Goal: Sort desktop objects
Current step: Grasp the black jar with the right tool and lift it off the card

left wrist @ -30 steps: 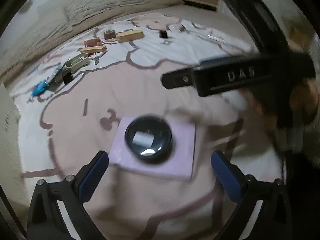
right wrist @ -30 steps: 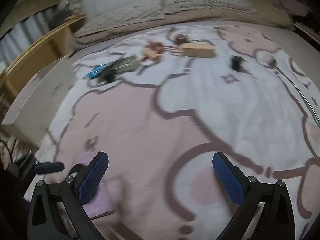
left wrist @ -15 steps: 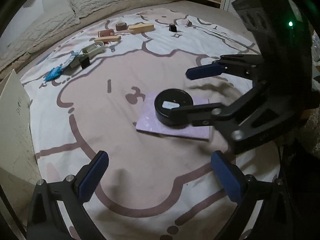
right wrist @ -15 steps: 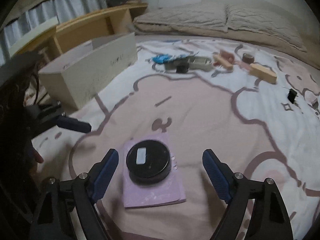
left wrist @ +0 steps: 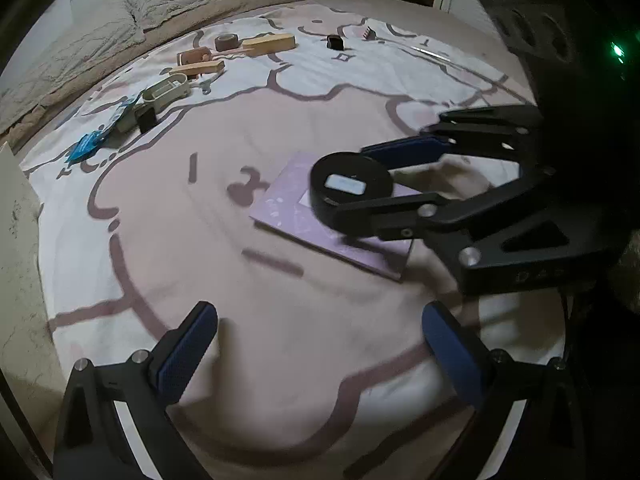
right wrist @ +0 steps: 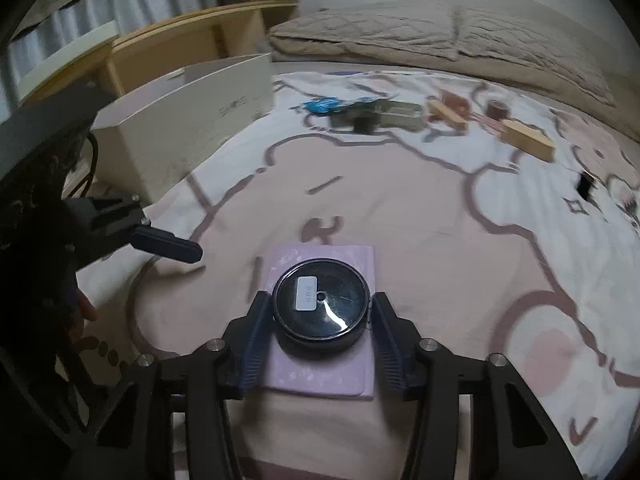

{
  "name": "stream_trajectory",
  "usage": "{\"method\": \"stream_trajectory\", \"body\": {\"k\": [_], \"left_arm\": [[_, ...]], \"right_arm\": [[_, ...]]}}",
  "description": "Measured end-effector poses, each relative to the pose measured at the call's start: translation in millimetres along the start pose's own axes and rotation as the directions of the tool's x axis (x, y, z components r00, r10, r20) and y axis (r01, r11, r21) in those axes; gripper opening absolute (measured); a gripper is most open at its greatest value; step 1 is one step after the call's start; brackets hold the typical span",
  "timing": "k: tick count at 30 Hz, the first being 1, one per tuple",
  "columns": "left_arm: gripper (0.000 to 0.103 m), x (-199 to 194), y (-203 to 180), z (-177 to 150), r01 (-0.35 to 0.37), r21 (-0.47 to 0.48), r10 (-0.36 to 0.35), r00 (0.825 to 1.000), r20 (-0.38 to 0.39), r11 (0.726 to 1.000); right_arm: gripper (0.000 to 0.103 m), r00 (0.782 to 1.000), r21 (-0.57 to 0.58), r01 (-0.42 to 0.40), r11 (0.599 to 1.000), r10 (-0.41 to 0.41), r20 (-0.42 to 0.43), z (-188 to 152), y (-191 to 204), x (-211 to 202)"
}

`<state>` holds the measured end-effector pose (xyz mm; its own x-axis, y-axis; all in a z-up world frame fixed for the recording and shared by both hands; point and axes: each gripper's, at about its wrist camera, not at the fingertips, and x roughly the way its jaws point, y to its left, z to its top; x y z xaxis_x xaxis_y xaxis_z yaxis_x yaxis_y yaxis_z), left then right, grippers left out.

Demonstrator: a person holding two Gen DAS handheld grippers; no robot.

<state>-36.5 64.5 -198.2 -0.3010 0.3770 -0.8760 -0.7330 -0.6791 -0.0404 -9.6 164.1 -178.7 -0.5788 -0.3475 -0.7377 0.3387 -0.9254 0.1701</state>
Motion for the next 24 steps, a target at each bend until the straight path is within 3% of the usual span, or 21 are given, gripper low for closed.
{"method": "stream_trajectory", "body": {"k": [5,12,21,24], "left_arm": [[0.103,10,-15,20,-0.045,0.08,0.043,0.999,0.031,0.996],[0.103,29,-23,39,-0.059,0.076,0.059,0.998,0.008,0.995],[0.103,35,11,49,-0.131,-0.107,0.131,0.991,-0.006,0.986],[0.103,45,13,64,-0.159,-0.097,0.156,0.987,-0.032,0.982]], "right_arm": [[0.05,0.999,0.062,0.05,0.997,-0.05,-0.002,-5,-23,-11],[0.05,0.992,0.103,0.129,0.986,-0.128,-0.014,-14,-43,-26],[0.05,0.991,0.202,0.133,0.97,-0.131,-0.025,-19,-67,-22],[0.05,0.992,0.228,0.126,0.965,-0.124,-0.025,-22,-70,-16]]}}
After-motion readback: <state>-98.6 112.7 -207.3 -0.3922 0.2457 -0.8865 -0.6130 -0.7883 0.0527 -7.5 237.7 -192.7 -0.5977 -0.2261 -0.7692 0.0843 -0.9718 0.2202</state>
